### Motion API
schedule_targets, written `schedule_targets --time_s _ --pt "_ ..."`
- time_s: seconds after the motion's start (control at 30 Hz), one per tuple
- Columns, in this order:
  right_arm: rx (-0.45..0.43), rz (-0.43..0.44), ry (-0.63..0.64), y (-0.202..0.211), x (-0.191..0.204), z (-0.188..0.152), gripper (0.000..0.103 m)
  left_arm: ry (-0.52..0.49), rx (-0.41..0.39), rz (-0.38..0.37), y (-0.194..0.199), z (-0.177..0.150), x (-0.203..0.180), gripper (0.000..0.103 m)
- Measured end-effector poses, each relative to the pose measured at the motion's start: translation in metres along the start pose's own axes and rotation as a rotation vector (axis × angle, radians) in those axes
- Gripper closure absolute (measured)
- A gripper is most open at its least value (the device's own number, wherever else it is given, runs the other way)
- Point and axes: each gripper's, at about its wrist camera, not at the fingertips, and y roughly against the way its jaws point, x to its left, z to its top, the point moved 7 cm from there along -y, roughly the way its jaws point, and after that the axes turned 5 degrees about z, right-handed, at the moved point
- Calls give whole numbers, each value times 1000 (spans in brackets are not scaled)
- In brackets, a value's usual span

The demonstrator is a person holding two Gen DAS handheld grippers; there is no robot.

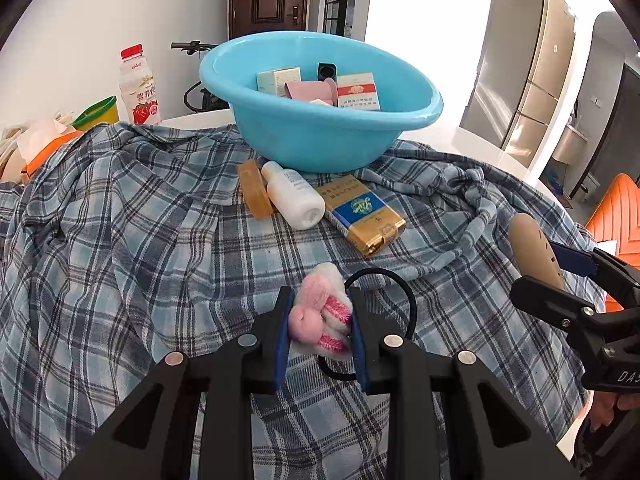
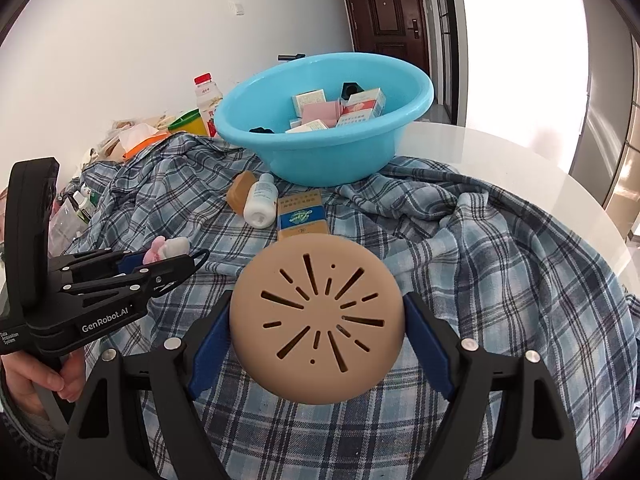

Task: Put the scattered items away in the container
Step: 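Lift the bunny hair tie with the left gripper while the right holds the disc, then carry the hair tie and beige disc over the blue basin with both grippers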

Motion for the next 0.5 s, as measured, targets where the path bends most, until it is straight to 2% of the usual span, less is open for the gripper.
schedule_targets --time_s 0.23,0.5 --pt "-53 -6 35 9 -1 38 23 -41 -28 4 5 35 1 75" --pt "-133 -25 82 24 -12 101 23 -76 -56 3 6 97 6 75"
